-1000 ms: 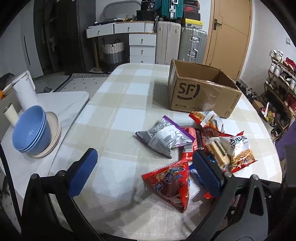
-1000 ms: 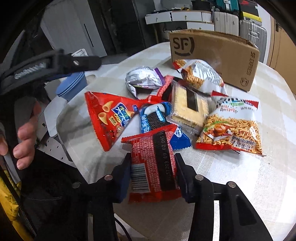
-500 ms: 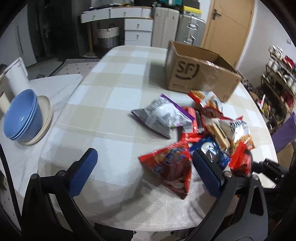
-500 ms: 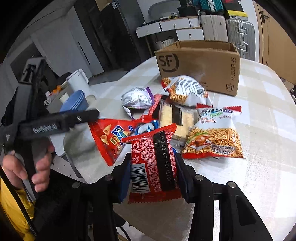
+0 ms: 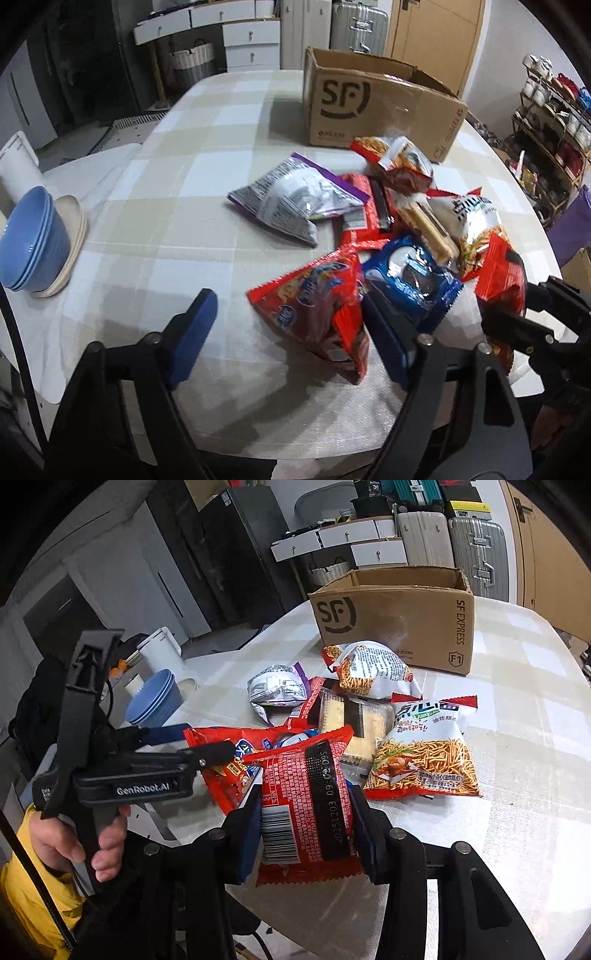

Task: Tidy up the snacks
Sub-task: 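Grasp the red chip bag with the right tool while the left tool grasps a red snack packet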

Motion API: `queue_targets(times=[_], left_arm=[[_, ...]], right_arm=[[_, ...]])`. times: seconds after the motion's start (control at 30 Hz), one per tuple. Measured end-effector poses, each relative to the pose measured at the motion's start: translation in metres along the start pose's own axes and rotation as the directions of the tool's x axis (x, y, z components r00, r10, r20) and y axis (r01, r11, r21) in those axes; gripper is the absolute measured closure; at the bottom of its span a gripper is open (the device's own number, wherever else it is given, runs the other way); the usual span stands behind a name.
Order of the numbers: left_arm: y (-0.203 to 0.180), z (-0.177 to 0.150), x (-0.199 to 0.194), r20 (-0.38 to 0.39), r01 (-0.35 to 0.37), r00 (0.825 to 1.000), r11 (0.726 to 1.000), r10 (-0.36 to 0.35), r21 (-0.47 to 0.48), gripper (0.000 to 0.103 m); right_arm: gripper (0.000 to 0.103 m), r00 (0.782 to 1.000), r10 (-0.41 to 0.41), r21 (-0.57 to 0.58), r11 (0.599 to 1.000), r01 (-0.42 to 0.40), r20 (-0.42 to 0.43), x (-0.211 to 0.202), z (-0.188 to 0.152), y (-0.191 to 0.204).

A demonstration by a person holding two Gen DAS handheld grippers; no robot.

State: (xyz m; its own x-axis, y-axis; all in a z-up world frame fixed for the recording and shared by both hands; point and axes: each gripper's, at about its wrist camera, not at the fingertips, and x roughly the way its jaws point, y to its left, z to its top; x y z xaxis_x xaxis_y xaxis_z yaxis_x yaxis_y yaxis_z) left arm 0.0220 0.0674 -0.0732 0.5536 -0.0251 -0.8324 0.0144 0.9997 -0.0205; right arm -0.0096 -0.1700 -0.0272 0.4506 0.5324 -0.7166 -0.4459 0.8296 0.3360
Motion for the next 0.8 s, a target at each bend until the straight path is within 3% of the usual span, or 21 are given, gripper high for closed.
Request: queue_targets(times=[0.1, 0.23, 0.3, 0.53, 0.8], left_arm=[[-0.004, -0.002, 0.004, -0.01, 0.008, 1.0, 1.0, -0.008, 0.019, 0.038], [-0.012, -0.004, 0.006, -0.026, 0.049, 0.999, 0.998, -0.048, 0.045, 0.061], [-0.016, -0.005, 0.006, -0.027, 0.049, 0.998, 0.997, -0.048, 0.06, 0.065], [-0.016, -0.005, 0.002, -0.012, 0.067, 0.998, 0.996, -0.067, 0.054, 0.073], [-0.017, -0.005, -0.001, 0.002, 0.014, 1.0, 0.997, -0.014, 0.075, 0.075]], right_arm=[[0.058, 1.0, -0.002, 0.011, 1.0, 0.002, 0.004, -0.002, 0.0, -0.003], [0.058, 1.0, -0.003, 0.023, 1.0, 0.002, 0.008, -0.004, 0.001, -0.005], [0.058, 1.0, -0.001, 0.024, 1.0, 0.0, 0.009, -0.005, 0.0, -0.005], [0.058, 1.0, -0.001, 0.026, 1.0, 0.001, 0.011, -0.006, 0.001, -0.004], [0.058, 1.0, -0.004, 0.056, 0.998, 0.003, 0.018, -0.007, 0.001, -0.01]])
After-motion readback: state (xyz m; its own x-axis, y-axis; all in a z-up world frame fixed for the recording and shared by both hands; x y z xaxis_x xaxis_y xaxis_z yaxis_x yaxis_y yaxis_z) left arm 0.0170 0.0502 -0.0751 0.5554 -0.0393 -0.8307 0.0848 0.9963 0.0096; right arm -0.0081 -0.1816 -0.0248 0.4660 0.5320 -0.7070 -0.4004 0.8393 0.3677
